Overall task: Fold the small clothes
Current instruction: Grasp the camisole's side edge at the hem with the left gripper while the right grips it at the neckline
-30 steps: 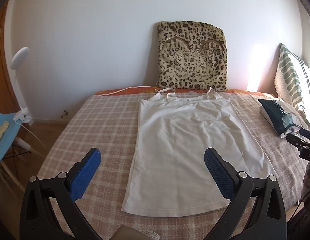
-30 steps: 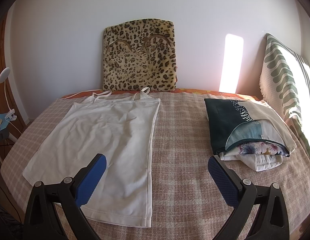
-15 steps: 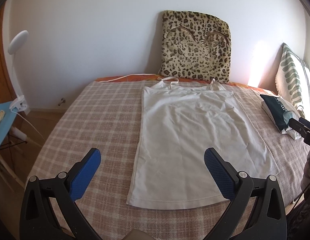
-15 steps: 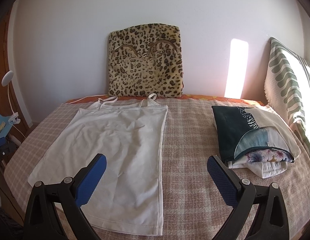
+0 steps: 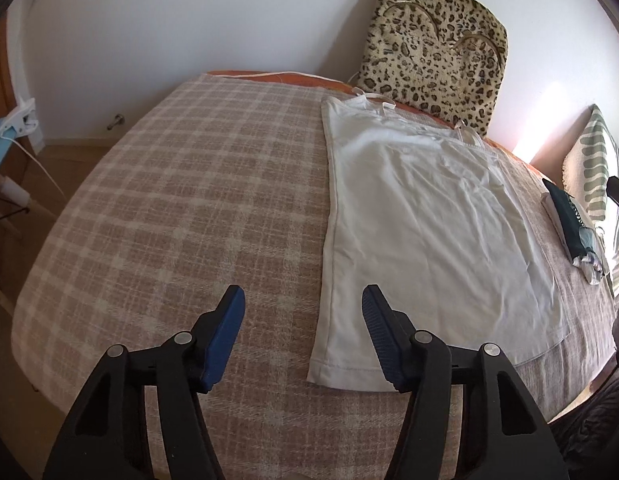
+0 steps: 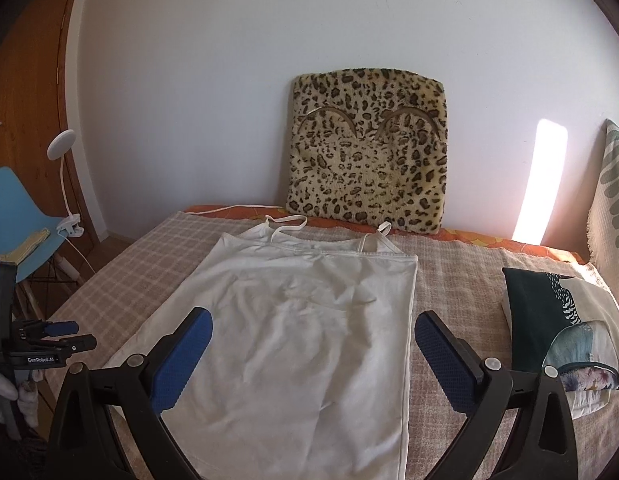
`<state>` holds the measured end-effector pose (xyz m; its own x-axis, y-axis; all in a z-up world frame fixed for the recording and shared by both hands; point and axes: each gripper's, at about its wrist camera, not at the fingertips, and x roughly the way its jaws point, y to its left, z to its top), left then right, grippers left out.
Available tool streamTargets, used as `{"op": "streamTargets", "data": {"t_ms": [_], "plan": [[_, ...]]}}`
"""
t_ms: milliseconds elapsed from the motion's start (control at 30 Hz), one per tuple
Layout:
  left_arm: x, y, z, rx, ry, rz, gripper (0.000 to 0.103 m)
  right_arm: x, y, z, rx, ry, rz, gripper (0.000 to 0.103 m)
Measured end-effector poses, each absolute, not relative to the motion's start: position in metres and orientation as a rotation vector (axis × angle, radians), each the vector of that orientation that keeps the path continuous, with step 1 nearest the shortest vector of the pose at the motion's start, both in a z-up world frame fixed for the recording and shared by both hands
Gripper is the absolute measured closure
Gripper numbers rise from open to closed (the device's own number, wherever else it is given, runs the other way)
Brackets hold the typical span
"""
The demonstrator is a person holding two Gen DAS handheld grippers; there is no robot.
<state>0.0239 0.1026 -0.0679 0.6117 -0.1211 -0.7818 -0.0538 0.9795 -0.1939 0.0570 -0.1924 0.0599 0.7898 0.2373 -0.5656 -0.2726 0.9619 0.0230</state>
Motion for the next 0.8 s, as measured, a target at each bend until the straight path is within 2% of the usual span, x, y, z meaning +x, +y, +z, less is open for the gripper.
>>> {"op": "streamTargets", "data": {"t_ms": [167,267,400,433,600,667,800], "plan": [[0.022,0.095,-0.074,-0.216,0.937,-0.108,0.050,0.090,-0.153,0.078,-0.106,0.595,0.372,0.001],[0.023,0.093,-0.075,-0.250,0.946,-0.151,0.056,0.116,-0.126,0.082,-0.107,0.640,0.443,0.002],[0.023,0.093,-0.079,-0.289,0.968,-0.167,0.058,0.158,-0.088,0.075,-0.101,0.728,0.514,0.013],[0.023,0.094,-0.080,-0.296,0.975,-0.165,0.058,0.170,-0.079,0.070,-0.100,0.759,0.526,0.017],[0.026,0.102,-0.090,-0.341,1.007,-0.155,0.060,0.232,-0.036,0.029,-0.145,0.907,0.525,0.018],[0.026,0.103,-0.091,-0.338,1.004,-0.152,0.060,0.256,-0.023,0.012,-0.136,0.976,0.525,0.024],[0.027,0.107,-0.096,-0.363,1.015,-0.166,0.071,0.303,-0.009,-0.017,-0.037,1.095,0.541,0.028]]}}
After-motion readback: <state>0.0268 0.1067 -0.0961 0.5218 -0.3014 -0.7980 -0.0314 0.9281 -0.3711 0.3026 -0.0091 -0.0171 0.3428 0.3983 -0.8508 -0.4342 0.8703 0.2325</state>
